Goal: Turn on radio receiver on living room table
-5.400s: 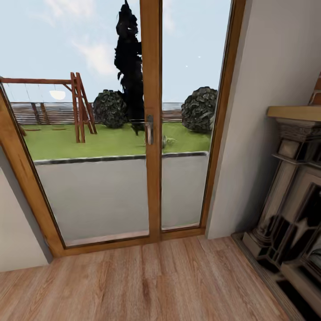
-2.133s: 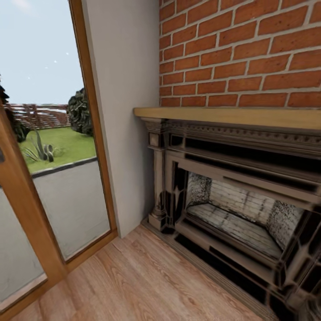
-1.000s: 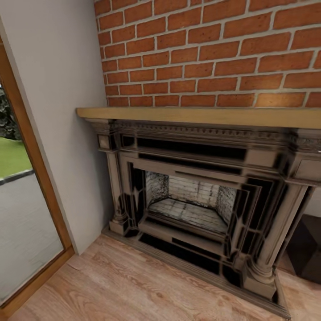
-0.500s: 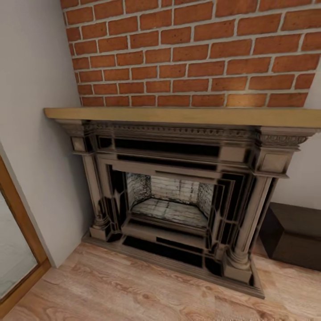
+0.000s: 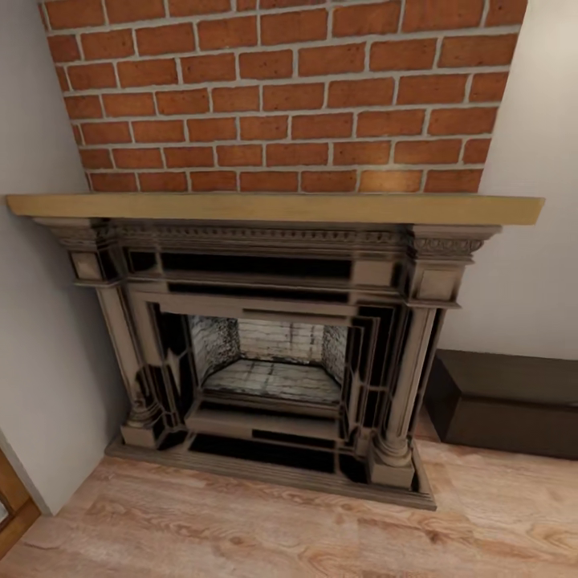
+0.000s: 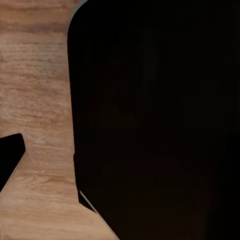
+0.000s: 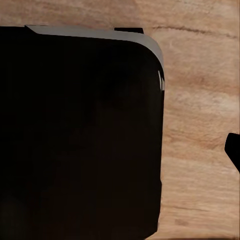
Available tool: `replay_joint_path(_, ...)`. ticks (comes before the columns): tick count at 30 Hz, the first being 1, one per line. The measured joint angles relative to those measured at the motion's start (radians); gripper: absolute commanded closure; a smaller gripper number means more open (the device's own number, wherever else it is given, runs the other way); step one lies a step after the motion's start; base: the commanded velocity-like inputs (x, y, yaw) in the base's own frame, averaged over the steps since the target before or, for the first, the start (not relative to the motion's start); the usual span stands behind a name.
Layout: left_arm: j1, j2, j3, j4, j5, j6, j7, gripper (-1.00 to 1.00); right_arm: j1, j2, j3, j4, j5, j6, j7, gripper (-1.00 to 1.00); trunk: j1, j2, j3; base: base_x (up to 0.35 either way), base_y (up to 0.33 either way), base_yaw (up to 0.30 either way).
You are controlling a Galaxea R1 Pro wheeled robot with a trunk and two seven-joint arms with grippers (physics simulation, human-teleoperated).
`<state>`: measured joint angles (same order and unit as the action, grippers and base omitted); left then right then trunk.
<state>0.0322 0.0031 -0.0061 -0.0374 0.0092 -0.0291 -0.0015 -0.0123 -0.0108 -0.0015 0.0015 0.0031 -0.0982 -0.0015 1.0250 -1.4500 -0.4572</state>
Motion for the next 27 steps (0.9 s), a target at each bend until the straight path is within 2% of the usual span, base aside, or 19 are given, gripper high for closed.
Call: replay_joint_path(27, 0.000, 0.000, 0.000, 0.000, 0.000, 0.000, 0.000, -1.00, 0.000, -0.001, -0.002, 0.000, -0.008, -0.014, 0.000, -1.00, 0.000, 0.000, 0.000, 0.000, 0.000, -0.299)
